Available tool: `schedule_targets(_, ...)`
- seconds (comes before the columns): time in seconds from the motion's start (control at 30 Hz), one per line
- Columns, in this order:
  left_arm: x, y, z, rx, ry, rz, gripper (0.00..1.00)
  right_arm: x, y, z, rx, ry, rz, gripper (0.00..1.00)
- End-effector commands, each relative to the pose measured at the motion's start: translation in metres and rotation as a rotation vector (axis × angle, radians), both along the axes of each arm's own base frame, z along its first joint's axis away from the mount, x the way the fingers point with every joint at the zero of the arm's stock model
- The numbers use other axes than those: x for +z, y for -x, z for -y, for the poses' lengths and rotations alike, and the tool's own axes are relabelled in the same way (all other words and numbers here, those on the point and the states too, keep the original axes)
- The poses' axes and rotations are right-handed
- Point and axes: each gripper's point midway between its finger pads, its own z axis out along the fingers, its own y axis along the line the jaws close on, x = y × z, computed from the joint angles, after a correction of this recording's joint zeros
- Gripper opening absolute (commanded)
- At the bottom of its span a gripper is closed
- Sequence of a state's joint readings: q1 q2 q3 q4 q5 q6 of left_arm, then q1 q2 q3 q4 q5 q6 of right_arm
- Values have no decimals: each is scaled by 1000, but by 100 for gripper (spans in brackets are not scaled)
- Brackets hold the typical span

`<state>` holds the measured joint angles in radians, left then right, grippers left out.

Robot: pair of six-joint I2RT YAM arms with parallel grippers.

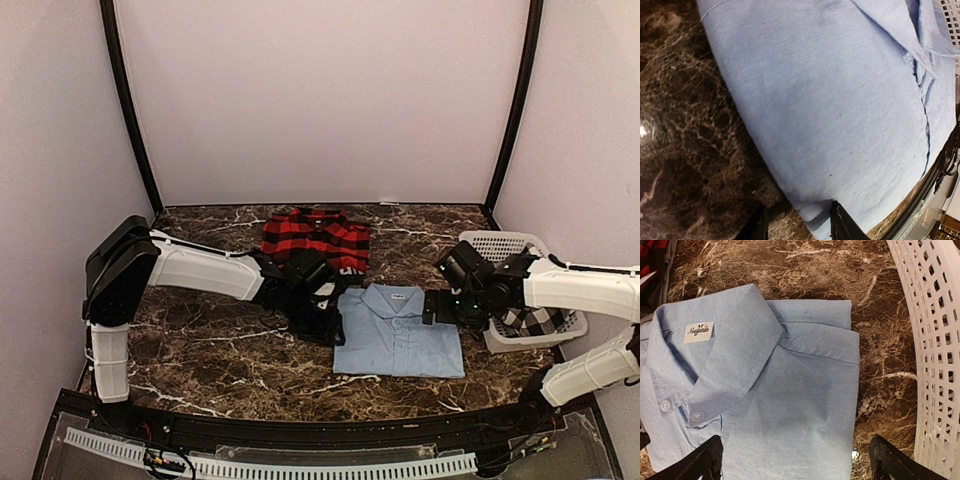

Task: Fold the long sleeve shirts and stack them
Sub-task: Move the square-folded shirt to the center of the board.

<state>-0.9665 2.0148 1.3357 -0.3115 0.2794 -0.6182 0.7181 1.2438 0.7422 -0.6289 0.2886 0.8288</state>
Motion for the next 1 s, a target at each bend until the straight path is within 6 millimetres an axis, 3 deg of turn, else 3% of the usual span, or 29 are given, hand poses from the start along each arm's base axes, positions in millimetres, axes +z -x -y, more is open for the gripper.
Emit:
schedule_targets(0.0, 0, -8, 9, 24, -2, 28, 40, 10, -9, -3, -13, -18, 41, 99)
schedule_targets(0.2, -7, -3, 18, 12, -6, 12, 31, 12, -10, -3, -11, -19, 47, 98)
schedule_targets(0.37, -6, 0, 20, 13, -9, -3, 2, 15, -11, -5, -6, -28, 55, 99)
schedule_targets(0.43, -4, 1, 18, 15, -25, -6, 0, 15, -11, -6, 0, -30, 52, 99)
schedule_targets(0.7, 12, 19, -23, 37, -79, -2, 0, 3, 1, -24, 84, -85, 0, 99)
schedule_targets(0.97, 9, 47, -86, 101, -172, -13, 0, -17, 24, -52, 184, -114, -67, 95)
